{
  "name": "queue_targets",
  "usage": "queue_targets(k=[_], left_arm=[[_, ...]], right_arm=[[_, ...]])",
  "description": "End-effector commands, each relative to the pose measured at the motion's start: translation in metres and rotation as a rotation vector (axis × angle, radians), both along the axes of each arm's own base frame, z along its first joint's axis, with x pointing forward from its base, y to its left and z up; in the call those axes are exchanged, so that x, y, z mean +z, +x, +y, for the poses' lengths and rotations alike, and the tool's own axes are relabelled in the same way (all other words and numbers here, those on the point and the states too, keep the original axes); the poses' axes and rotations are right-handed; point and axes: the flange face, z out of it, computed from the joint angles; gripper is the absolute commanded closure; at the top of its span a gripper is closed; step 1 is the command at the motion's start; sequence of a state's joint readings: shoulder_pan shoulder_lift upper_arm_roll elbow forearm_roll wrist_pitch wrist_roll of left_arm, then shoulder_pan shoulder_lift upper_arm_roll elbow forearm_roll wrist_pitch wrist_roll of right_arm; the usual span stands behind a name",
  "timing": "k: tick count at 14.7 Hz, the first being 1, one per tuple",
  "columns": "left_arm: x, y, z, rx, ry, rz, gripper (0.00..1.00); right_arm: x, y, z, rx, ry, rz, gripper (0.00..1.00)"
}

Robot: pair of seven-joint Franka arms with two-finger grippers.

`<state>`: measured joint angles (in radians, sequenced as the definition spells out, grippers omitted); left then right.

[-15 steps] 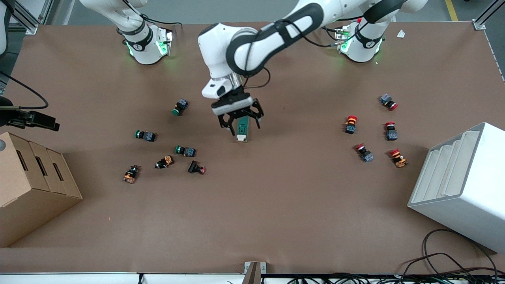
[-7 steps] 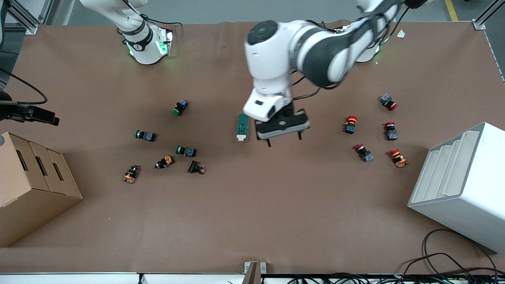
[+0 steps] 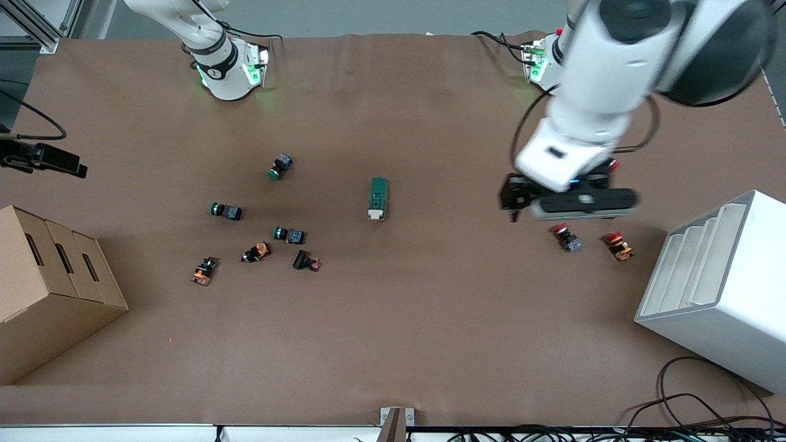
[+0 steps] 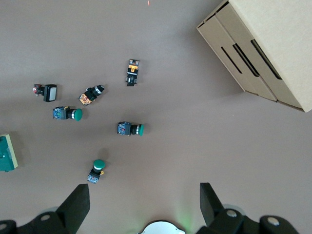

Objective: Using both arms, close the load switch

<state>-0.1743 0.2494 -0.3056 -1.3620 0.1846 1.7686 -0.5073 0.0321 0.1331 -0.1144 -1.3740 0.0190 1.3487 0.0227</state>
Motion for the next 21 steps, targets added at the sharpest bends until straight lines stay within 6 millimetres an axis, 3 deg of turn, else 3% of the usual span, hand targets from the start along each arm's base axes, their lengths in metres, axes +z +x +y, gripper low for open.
queue_targets(k=[1, 4, 8, 9, 14, 21], left_arm=[[0.011, -0.017, 0.058, 0.017, -0.017, 0.03, 0.0], [0.026, -0.028, 0.109, -0.076, 0.012, 0.07, 0.0], [0.039, -0.054, 0.174, -0.05, -0.071, 0.196, 0.0], [0.034, -0.062, 0.183, -0.047, -0.067, 0.209, 0.0], [0.038, -0.091, 0.187, -0.094, -0.043, 0.181, 0.0], [0.04, -0.082, 0.186, -0.133, -0.026, 0.178, 0.0]], right_arm=[[0.003, -0.02, 0.003, -0.002, 0.01, -0.002, 0.0], [0.005, -0.02, 0.006, 0.003, 0.01, -0.005, 0.0], [0.013, -0.023, 0.005, 0.003, 0.009, -0.025, 0.0], [0.017, -0.027, 0.005, 0.001, 0.009, -0.029, 0.0], [0.041, -0.051, 0.005, 0.002, 0.013, -0.056, 0.0], [0.038, -0.073, 0.014, 0.022, 0.003, -0.056, 0.0]])
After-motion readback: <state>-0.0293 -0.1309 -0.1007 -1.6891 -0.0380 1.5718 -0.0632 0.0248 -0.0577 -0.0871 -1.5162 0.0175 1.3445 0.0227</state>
